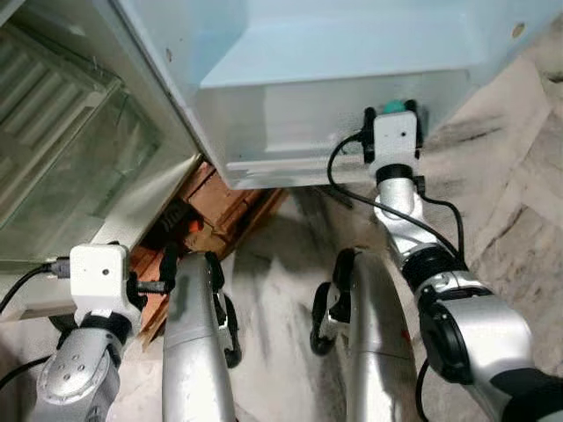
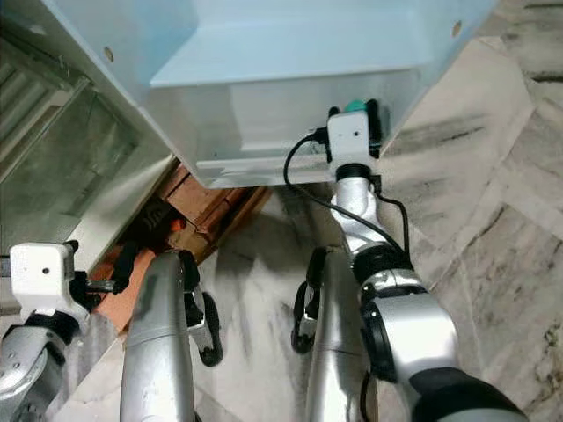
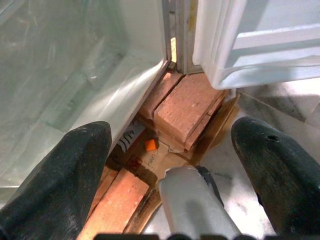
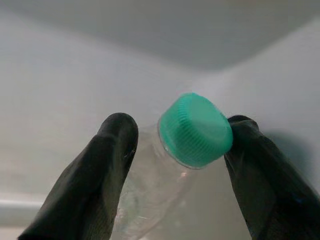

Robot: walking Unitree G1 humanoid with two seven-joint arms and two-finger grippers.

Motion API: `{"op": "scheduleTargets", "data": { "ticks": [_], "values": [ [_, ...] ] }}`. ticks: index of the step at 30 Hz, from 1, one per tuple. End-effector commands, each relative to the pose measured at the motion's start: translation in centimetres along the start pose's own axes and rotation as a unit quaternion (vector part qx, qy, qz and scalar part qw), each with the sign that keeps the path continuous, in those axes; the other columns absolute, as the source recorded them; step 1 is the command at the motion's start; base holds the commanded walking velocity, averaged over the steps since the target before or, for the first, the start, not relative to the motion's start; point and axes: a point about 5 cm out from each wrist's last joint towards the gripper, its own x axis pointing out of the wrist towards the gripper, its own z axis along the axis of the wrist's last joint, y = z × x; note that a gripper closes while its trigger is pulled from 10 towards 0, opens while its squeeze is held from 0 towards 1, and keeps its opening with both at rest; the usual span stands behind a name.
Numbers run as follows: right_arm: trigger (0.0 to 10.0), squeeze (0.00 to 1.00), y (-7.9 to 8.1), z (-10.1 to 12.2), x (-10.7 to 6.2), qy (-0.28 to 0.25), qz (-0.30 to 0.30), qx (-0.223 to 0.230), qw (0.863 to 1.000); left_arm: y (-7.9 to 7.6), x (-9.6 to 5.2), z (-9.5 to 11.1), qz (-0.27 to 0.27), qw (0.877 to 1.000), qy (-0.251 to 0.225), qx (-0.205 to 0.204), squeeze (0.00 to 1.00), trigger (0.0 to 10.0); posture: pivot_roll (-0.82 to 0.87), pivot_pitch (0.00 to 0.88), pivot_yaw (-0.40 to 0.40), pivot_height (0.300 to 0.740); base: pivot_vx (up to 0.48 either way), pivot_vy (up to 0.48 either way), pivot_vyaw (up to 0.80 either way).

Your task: Restocking fridge

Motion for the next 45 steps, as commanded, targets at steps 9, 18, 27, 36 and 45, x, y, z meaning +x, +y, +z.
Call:
{"op": "scheduleTargets", "data": {
  "ticks": [9,18,27,36,45],
  "values": [
    [10.0,0.82,1.6,-0.8,-0.5,0.036,0.048,-0.006,0.998,0.3,1.6,-1.1,-0.001,1.000,0.008,0.014,0.00,10.0,0.20,0.326,0.028,0.561,0.000,0.000,0.00],
    [10.0,0.00,3.6,1.4,0.0,0.001,0.127,0.037,0.991,0.2,3.3,-1.3,-0.003,1.000,-0.007,0.015,0.00,10.0,0.16,0.244,0.018,0.561,0.000,0.000,0.00],
    [10.0,0.00,4.2,2.3,-0.1,-0.011,0.180,0.080,0.980,-0.8,5.6,-1.7,-0.015,1.000,-0.025,0.004,0.00,10.0,0.08,0.129,0.028,0.561,0.000,0.000,0.00],
    [10.0,0.00,3.1,-0.7,-3.9,-0.005,0.169,0.092,0.981,-2.4,6.4,-2.5,-0.030,0.999,-0.035,-0.015,0.00,10.0,0.03,0.016,0.014,0.561,0.000,0.000,0.00],
    [10.0,0.00,0.6,-5.0,-10.7,0.046,0.099,0.113,0.988,-2.0,6.5,-3.9,-0.009,0.999,-0.031,-0.022,0.00,10.0,0.01,0.000,0.015,0.561,0.000,0.000,0.00]
  ]
}}
